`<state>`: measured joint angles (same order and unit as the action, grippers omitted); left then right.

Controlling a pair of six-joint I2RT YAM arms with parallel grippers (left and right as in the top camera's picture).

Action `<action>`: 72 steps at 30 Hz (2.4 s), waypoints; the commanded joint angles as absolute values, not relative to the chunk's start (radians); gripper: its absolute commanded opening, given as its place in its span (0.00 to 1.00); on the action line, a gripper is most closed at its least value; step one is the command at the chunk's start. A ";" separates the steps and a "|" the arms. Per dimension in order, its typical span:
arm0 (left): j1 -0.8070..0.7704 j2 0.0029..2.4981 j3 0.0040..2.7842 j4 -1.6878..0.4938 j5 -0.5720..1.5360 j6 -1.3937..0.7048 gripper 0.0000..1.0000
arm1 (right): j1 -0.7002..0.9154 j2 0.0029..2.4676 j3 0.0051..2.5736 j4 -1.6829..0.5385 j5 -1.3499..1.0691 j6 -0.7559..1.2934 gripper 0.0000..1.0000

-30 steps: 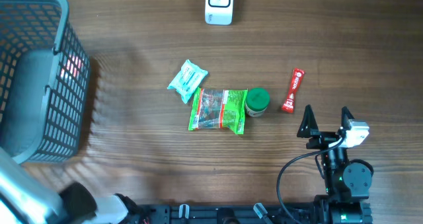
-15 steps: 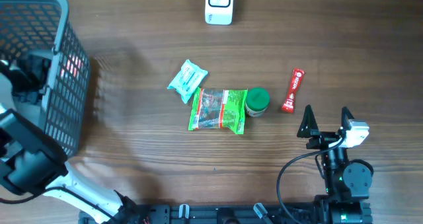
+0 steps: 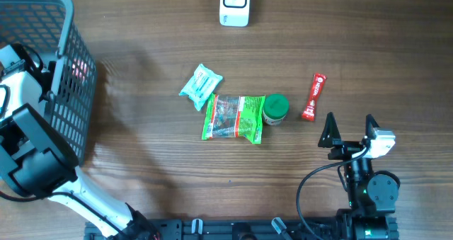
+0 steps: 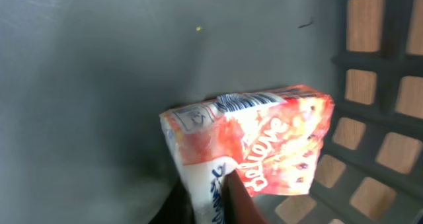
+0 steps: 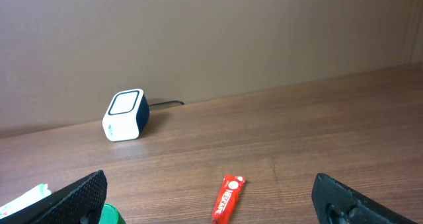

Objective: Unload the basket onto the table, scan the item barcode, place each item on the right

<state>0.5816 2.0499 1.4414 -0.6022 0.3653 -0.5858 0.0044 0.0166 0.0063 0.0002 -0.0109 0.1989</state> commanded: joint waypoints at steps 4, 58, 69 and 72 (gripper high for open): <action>0.646 1.970 1.445 -0.612 0.351 -0.588 0.04 | 0.007 0.011 0.005 0.006 -0.009 0.185 1.00; -0.334 1.185 1.264 -0.385 -0.455 -0.419 1.00 | 0.007 0.011 0.005 0.006 -0.009 0.185 1.00; -0.031 1.173 1.601 -0.408 -0.452 0.007 1.00 | 0.007 0.011 0.005 0.006 -0.009 0.185 1.00; -0.030 1.123 1.601 -0.471 -0.241 0.007 1.00 | 0.007 0.011 0.005 0.006 0.002 0.183 1.00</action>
